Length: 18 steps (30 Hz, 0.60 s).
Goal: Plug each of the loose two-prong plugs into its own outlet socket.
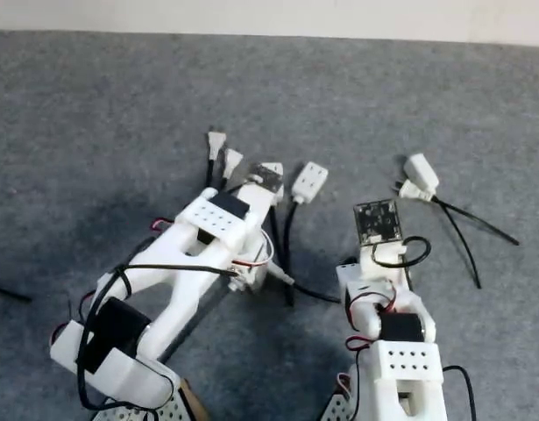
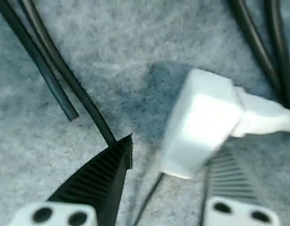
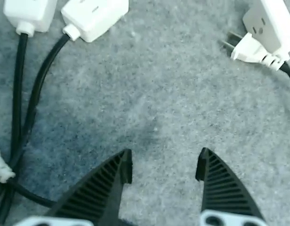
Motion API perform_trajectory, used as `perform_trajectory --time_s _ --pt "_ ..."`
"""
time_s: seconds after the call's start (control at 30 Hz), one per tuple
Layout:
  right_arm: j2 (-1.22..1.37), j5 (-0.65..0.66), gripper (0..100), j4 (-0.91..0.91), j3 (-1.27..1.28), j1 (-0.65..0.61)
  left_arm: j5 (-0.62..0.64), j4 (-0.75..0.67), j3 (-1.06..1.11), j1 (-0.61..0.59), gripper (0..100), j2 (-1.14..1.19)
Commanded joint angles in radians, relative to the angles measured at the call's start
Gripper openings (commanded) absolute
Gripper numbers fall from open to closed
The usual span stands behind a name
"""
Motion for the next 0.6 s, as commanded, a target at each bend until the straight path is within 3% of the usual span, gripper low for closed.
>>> perform_trajectory --time_s 0.0,0.1,0.33,0.57 --pt "0.007 -0.008 21.7 -0.019 -0.004 0.007 -0.014 -0.009 -0.03 0.004 9 -0.004" --pt "0.007 -0.008 21.7 -0.019 -0.004 0.007 -0.018 -0.005 -0.062 -0.019 2 0.004" --pt "0.01 -0.008 21.7 -0.019 -0.004 0.007 -0.021 0.0 -0.142 -0.165 0 -0.004" --pt "0.012 -0.008 21.7 -0.019 -0.002 0.007 -0.034 0.164 -0.538 -0.545 0 0.007"
